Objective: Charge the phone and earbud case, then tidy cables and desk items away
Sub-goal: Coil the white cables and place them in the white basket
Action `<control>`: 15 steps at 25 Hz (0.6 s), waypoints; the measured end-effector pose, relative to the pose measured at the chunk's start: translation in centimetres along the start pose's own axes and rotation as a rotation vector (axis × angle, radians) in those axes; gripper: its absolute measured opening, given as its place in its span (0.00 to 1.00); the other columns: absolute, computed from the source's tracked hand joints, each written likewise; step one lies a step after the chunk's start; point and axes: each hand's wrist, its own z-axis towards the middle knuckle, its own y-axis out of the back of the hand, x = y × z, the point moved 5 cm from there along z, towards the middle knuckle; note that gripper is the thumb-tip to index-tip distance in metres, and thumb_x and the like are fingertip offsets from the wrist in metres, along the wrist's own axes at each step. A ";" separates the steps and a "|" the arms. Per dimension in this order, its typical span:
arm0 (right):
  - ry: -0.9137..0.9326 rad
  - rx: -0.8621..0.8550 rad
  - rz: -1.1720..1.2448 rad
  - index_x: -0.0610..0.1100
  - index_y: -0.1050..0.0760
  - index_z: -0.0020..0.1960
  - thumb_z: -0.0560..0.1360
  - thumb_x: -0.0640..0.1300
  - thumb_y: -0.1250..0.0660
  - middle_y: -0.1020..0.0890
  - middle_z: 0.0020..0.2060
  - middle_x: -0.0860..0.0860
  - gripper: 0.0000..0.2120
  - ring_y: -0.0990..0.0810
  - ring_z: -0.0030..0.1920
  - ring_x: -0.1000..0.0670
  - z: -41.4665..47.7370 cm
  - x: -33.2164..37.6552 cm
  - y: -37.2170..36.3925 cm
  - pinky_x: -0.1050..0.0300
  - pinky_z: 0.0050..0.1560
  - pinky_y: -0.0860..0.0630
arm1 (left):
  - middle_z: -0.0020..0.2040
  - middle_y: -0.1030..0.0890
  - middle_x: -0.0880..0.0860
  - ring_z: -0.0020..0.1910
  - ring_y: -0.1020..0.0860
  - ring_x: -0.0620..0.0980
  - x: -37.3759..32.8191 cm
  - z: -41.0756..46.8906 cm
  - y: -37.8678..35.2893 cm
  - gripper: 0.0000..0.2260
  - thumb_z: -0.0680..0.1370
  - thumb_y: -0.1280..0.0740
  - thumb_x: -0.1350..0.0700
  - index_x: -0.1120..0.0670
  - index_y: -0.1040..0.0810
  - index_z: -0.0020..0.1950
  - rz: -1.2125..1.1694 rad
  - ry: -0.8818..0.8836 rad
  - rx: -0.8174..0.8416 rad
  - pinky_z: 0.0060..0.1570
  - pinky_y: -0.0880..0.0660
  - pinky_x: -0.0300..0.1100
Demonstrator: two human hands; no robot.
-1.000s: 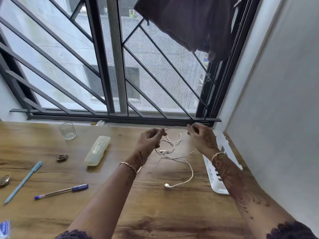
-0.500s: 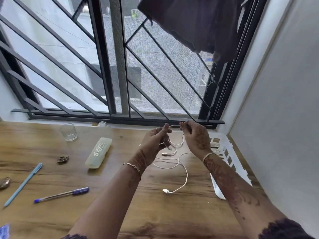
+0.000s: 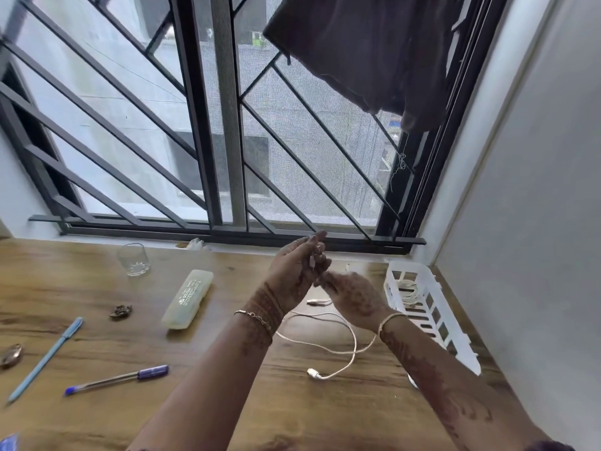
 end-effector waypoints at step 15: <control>0.009 0.037 0.204 0.46 0.17 0.45 0.74 0.42 0.30 0.16 0.41 0.54 0.03 0.19 0.44 0.56 2.5 0.9 6.5 0.65 0.50 0.26 | 0.35 0.18 0.49 0.38 0.20 0.44 2.0 -0.8 2.8 0.08 0.79 0.39 0.64 0.57 0.21 0.48 0.708 -0.034 0.068 0.41 0.28 0.30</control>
